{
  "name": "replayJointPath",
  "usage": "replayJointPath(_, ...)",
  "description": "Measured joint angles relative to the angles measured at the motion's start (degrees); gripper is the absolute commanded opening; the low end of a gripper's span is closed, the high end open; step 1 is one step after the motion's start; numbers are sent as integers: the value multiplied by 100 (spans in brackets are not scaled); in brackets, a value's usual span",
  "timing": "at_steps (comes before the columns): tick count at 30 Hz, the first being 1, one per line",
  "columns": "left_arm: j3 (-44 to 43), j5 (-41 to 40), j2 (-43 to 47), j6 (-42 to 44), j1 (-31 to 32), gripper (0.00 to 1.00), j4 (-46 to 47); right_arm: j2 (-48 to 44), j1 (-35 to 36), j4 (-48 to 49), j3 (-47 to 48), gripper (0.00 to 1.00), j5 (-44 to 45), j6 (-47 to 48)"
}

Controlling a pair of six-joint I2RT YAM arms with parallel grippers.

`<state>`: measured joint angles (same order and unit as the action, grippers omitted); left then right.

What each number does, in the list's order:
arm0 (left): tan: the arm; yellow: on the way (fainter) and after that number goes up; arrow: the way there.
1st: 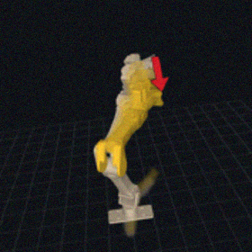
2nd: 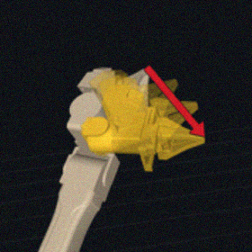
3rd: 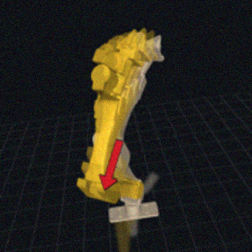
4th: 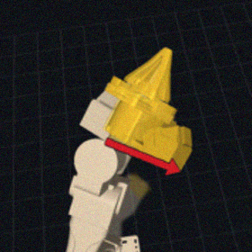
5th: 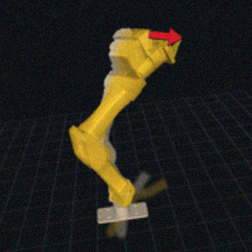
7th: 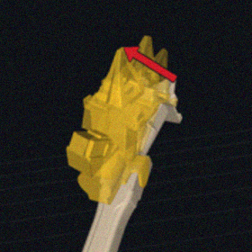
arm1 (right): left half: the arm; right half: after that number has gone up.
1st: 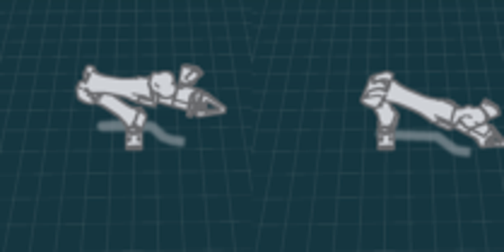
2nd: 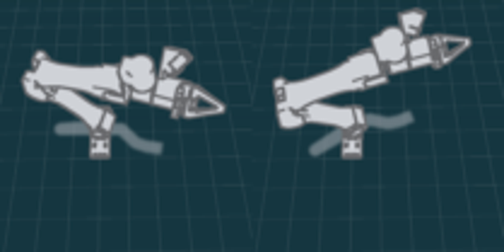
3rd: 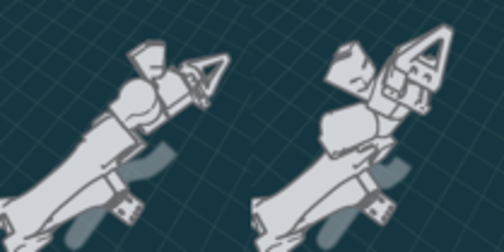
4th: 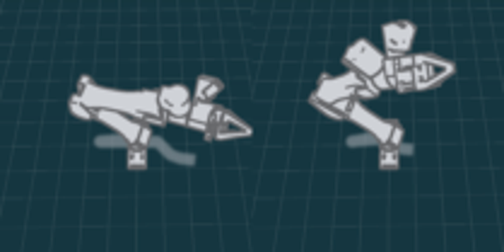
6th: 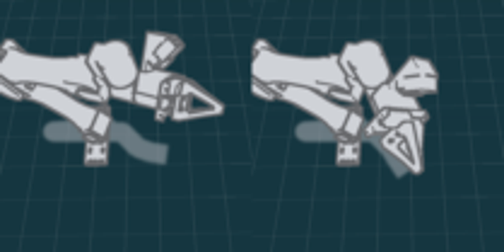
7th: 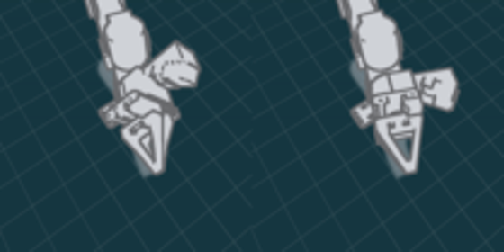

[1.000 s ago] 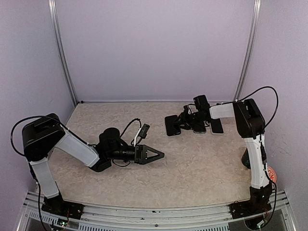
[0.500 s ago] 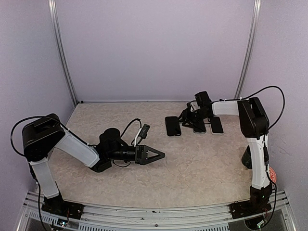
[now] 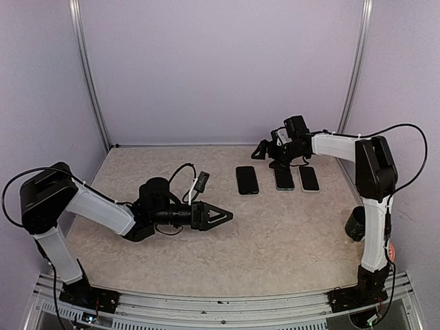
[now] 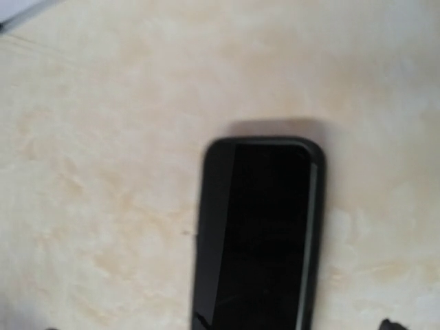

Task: Put the phone into the phone case
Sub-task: Reset both arms

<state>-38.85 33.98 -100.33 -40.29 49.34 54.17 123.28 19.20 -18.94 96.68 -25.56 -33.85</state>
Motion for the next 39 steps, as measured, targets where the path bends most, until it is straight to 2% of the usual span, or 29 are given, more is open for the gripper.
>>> replayJointPath(4, 2, -398, 439, 155, -221, 99, -498, -490, 0, -48, -109, 99, 81, 127)
replayJointPath(12, -20, -1716, 1637, 651, -632, 99, -1871, -1961, 0, -55, -621, 99, 260, 470)
replayJointPath(18, -122, -2579, 2319, 942, -863, 99, -2719, -3287, 0, 562, -1937, 99, 317, 901)
replayJointPath(24, -238, -3348, 2900, 1150, -1241, 99, -3412, -4601, -13, 1154, -3547, 99, 796, 1606)
replayJointPath(31, -94, -3670, 3224, 1082, -2048, 99, -3467, -5565, -181, 1386, -4352, 100, 1364, 2081)
replayJointPath(36, 496, -3762, 3230, 1047, -2553, 99, -3174, -6111, -1051, 1663, -5331, 99, 1130, 1991)
replayJointPath(39, 658, -3792, 3224, 1036, -2739, 99, -3097, -6745, -1475, 1727, -5919, 100, 1246, 1996)
